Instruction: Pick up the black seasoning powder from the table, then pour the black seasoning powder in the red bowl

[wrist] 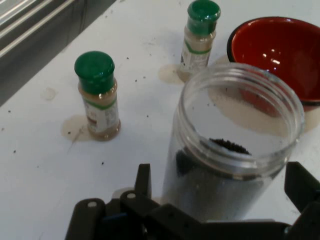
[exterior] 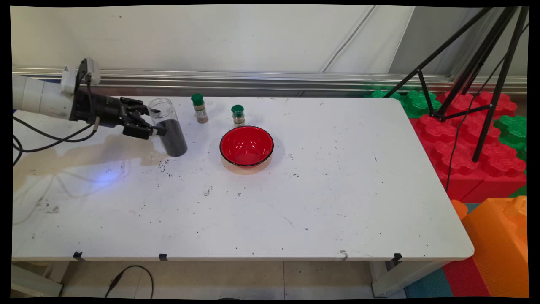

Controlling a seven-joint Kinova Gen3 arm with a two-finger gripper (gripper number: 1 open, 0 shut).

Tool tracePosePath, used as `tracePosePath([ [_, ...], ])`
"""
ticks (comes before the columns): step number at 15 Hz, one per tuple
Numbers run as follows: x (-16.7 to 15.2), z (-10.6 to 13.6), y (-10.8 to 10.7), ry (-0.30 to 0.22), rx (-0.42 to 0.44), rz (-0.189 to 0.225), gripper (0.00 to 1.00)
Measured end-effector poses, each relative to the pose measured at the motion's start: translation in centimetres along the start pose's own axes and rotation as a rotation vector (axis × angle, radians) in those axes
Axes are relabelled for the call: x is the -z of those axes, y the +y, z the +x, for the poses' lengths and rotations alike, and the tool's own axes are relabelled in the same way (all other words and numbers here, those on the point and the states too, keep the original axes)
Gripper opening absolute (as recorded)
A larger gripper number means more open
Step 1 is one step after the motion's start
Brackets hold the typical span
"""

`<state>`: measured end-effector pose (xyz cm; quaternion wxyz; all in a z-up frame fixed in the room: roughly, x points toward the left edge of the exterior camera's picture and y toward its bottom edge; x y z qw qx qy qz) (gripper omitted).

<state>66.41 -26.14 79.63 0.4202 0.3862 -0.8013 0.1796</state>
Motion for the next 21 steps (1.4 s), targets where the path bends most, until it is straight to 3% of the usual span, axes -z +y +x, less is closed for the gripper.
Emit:
tracePosePath([
  [19,-3.7,-0.7,-0.4,0.093,0.019,0.002,1.00],
  [20,-3.8,-0.7,-0.4,0.097,0.019,0.001,0.00],
  [21,-3.9,-0.7,-0.5,0.099,0.019,0.001,0.00],
])
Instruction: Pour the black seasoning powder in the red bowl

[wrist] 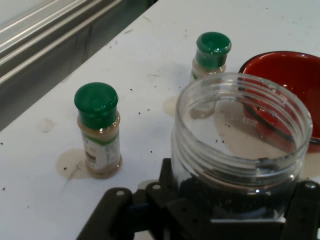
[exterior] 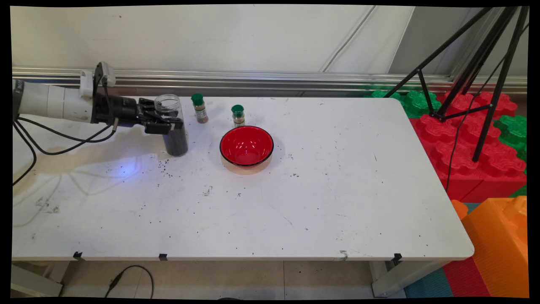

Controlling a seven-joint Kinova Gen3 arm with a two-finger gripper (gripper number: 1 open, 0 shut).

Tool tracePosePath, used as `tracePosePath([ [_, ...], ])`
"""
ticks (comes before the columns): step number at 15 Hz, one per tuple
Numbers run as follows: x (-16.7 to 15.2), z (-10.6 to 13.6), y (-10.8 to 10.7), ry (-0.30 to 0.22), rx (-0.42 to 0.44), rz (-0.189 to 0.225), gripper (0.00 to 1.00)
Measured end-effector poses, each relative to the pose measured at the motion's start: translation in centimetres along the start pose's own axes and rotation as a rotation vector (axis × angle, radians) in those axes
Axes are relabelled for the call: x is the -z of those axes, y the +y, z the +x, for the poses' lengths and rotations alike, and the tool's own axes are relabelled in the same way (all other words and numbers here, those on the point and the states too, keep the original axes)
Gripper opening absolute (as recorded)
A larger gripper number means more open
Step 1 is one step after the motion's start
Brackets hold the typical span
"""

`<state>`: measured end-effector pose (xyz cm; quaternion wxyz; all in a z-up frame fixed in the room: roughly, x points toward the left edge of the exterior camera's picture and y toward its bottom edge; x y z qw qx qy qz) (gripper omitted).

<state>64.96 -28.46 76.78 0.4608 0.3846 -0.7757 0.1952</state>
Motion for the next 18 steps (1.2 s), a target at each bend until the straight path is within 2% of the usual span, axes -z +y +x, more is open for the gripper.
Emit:
tracePosePath([
  [9,-0.9,0.4,-0.1,0.009,-0.010,-0.014,0.00],
  [18,-0.9,3.5,0.1,0.047,-0.023,-0.029,0.00],
])
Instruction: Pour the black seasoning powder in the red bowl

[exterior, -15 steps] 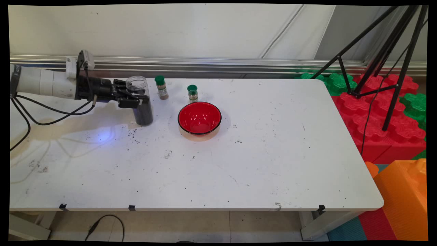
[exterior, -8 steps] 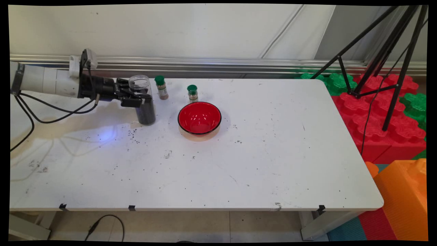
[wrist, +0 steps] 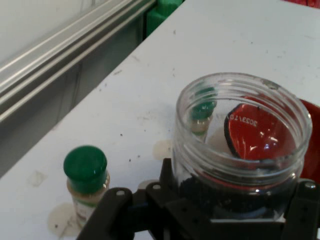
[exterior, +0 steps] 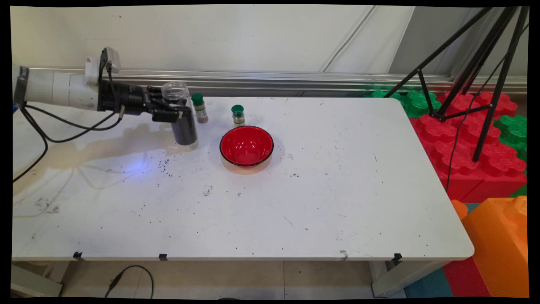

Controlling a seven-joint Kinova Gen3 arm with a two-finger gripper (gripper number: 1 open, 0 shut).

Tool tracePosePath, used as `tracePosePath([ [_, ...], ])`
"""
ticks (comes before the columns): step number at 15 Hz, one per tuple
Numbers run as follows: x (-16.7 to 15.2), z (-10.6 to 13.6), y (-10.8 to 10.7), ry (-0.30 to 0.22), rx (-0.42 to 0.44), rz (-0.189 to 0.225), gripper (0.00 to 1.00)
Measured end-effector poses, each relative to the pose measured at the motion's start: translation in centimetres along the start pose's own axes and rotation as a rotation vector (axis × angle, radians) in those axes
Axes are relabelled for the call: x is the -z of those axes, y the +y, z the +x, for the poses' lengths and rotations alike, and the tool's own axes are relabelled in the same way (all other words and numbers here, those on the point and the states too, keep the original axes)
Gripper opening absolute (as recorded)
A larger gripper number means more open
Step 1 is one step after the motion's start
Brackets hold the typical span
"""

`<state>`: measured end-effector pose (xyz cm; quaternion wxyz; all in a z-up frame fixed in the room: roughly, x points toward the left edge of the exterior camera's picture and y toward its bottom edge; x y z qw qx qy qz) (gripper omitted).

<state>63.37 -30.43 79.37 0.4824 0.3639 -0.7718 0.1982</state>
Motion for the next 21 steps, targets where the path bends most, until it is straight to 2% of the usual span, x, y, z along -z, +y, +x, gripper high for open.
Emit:
tracePosePath([
  [12,-1.5,5.4,-0.1,0.073,-0.089,0.008,0.00],
  [17,-2.8,7.3,0.2,0.115,-0.165,0.011,0.00],
  [21,-4.0,8.2,0.6,0.126,-0.259,0.018,0.00],
])
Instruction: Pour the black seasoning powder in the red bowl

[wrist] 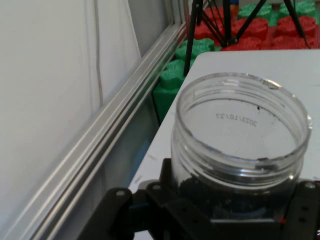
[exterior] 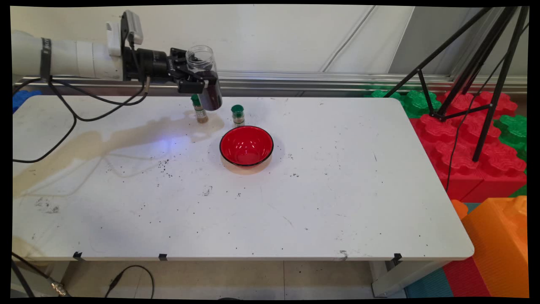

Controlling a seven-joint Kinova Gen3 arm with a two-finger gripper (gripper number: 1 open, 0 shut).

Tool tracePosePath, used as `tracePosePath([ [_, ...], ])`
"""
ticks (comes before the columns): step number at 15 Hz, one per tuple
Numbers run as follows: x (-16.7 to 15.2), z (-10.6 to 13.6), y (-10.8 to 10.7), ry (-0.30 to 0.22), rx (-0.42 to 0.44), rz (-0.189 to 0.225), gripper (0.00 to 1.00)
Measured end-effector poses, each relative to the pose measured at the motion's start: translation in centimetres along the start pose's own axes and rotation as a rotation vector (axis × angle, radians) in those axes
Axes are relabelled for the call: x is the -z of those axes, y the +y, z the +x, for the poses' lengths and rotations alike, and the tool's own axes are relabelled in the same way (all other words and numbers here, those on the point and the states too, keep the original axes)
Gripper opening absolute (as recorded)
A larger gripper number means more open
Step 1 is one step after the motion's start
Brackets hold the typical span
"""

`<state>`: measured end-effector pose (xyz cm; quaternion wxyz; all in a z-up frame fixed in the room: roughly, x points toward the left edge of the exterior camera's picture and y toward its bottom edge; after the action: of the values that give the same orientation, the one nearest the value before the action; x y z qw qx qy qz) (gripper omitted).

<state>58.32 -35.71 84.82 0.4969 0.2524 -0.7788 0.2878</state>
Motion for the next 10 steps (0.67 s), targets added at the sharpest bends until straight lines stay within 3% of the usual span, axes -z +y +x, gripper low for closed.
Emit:
tracePosePath([
  [10,-2.1,0.0,0.9,-0.016,-0.267,-0.007,0.00],
])
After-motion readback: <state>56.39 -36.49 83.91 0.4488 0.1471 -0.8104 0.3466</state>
